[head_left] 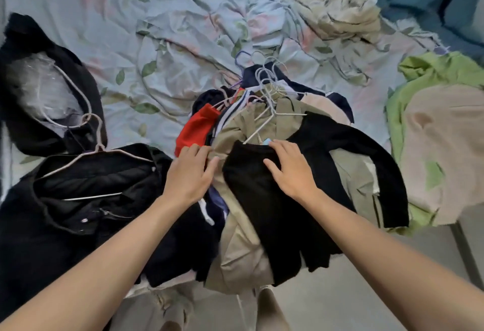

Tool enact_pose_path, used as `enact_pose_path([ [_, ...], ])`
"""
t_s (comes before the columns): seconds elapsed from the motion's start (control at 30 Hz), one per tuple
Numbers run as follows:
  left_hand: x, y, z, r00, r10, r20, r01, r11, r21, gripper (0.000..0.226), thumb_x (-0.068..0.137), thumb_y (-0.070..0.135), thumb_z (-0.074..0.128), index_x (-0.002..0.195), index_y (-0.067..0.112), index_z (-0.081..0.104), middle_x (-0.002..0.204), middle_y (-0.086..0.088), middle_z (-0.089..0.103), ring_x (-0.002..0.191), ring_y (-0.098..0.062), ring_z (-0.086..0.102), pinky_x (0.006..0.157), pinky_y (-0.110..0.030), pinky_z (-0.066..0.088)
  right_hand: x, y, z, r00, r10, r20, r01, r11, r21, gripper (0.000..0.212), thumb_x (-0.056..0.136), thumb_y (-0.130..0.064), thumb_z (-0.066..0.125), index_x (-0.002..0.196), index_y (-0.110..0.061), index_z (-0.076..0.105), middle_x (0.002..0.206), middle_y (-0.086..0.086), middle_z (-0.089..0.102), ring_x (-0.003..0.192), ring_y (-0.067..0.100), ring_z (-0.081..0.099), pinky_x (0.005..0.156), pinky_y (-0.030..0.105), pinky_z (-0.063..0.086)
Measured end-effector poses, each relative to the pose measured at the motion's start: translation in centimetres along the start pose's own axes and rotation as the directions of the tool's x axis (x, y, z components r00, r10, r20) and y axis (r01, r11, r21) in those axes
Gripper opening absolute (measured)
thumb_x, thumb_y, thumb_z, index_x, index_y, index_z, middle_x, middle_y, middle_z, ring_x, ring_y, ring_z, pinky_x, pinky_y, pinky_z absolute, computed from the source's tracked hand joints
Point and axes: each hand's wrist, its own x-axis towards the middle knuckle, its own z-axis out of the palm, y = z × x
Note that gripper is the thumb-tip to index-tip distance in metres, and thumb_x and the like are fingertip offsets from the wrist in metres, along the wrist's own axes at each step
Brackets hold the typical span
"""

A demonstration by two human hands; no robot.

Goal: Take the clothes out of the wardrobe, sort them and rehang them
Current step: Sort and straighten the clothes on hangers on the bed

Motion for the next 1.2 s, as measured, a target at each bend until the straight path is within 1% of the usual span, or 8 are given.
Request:
enact_pose_path([
  [0.2, 3.6, 7.6, 5.1, 0.998, -0.06, -0.009, 0.06, 0.997, 0.044, 0.047, 0.106, 0.046, 0.047, 0.136, 0.013, 0.062, 0.126, -0.006, 0.06, 0.125, -0.03, 0.051, 0.098, -0.048, 0.048, 3.8, 8.8, -3.1, 1.0, -0.004, 0.026, 0.004, 1.0, -0.02, 0.055, 0.102, -0.045, 0.057, 0.151, -0.024, 0.047, 0.156, 0.0, 0.046, 0.147, 0.022, 0.036, 0.116, 0.046, 0.042],
  [0.4, 5.8, 10.0, 7.8, 0.963, -0.267, -0.037, 0.27, 0.96, 0.079, 0.045, 0.106, 0.042, 0.048, 0.134, 0.007, 0.053, 0.124, -0.017, 0.055, 0.119, -0.039, 0.054, 0.088, -0.055, 0.052, 8.4, 14.8, -4.1, 0.997, 0.02, 0.081, -0.017, 0.999, -0.04, 0.056, 0.105, -0.032, 0.056, 0.158, -0.025, 0.039, 0.166, 0.005, 0.035, 0.156, 0.026, 0.026, 0.121, 0.049, 0.036],
  [0.5, 6.0, 10.0, 8.4, 0.97, -0.238, -0.054, 0.243, 0.961, 0.133, 0.035, 0.107, 0.041, 0.048, 0.12, 0.009, 0.053, 0.112, -0.016, 0.055, 0.107, -0.037, 0.054, 0.076, -0.052, 0.052, 10.5, 16.2, -3.8, 0.993, 0.032, 0.117, -0.026, 0.998, -0.053, 0.058, 0.103, -0.019, 0.057, 0.158, -0.023, 0.039, 0.163, 0.008, 0.038, 0.153, 0.03, 0.03, 0.119, 0.05, 0.037],
  [0.63, 5.8, 10.1, 8.8, 0.983, -0.17, -0.073, 0.18, 0.971, 0.158, 0.023, 0.107, 0.034, 0.051, 0.105, 0.012, 0.05, 0.097, -0.009, 0.054, 0.094, -0.033, 0.052, 0.07, -0.049, 0.048, 11.9, 17.3, -3.2, 0.996, 0.025, 0.081, -0.017, 0.996, -0.093, 0.04, 0.099, -0.03, 0.063, 0.137, -0.02, 0.053, 0.13, 0.008, 0.056, 0.126, 0.034, 0.051, 0.108, 0.05, 0.043],
  [0.83, 4.3, 11.9, 7.7, 0.978, -0.147, -0.147, 0.156, 0.987, 0.048, 0.012, 0.107, 0.028, 0.051, 0.106, 0.016, 0.051, 0.096, -0.001, 0.054, 0.088, -0.026, 0.051, 0.071, -0.048, 0.048, 9.5, 18.1, -4.6, 0.999, -0.043, -0.024, 0.042, 0.999, -0.01, 0.016, 0.1, -0.034, 0.058, 0.109, -0.021, 0.055, 0.104, 0.002, 0.056, 0.106, 0.028, 0.054, 0.09, 0.049, 0.047],
  [0.97, 1.7, 14.4, 4.5, 0.982, -0.126, -0.141, 0.114, 0.989, -0.093, 0.008, 0.107, 0.032, 0.052, 0.1, 0.027, 0.051, 0.091, 0.01, 0.055, 0.086, -0.016, 0.055, 0.07, -0.042, 0.048, 4.7, 16.8, -9.4, 0.996, -0.068, -0.065, 0.074, 0.993, 0.095, 0.008, 0.098, -0.027, 0.06, 0.1, -0.021, 0.056, 0.096, -0.002, 0.059, 0.094, 0.024, 0.057, 0.081, 0.047, 0.048],
  [1.13, -4.8, 19.8, -3.7, 0.992, -0.022, -0.127, 0.01, 0.996, -0.091, 0.036, 0.105, 0.048, 0.055, 0.075, 0.032, 0.044, 0.067, 0.01, 0.054, 0.066, -0.003, 0.053, 0.054, -0.031, 0.035, -4.9, 12.2, -19.2, 0.994, -0.009, -0.112, 0.028, 0.985, 0.168, 0.003, 0.098, -0.026, 0.065, 0.1, -0.024, 0.063, 0.097, -0.011, 0.064, 0.092, 0.017, 0.06, 0.082, 0.043, 0.05],
  [1.2, -7.9, 22.1, -7.2, 0.988, 0.038, -0.151, -0.056, 0.992, -0.115, 0.038, 0.104, 0.051, 0.056, 0.072, 0.033, 0.044, 0.067, 0.01, 0.054, 0.067, -0.002, 0.054, 0.054, -0.031, 0.038, -9.5, 10.0, -24.0, 0.988, 0.015, -0.153, 0.012, 0.984, 0.177, 0.005, 0.097, -0.026, 0.067, 0.1, -0.025, 0.064, 0.097, -0.01, 0.062, 0.092, 0.018, 0.06, 0.082, 0.042, 0.05],
])
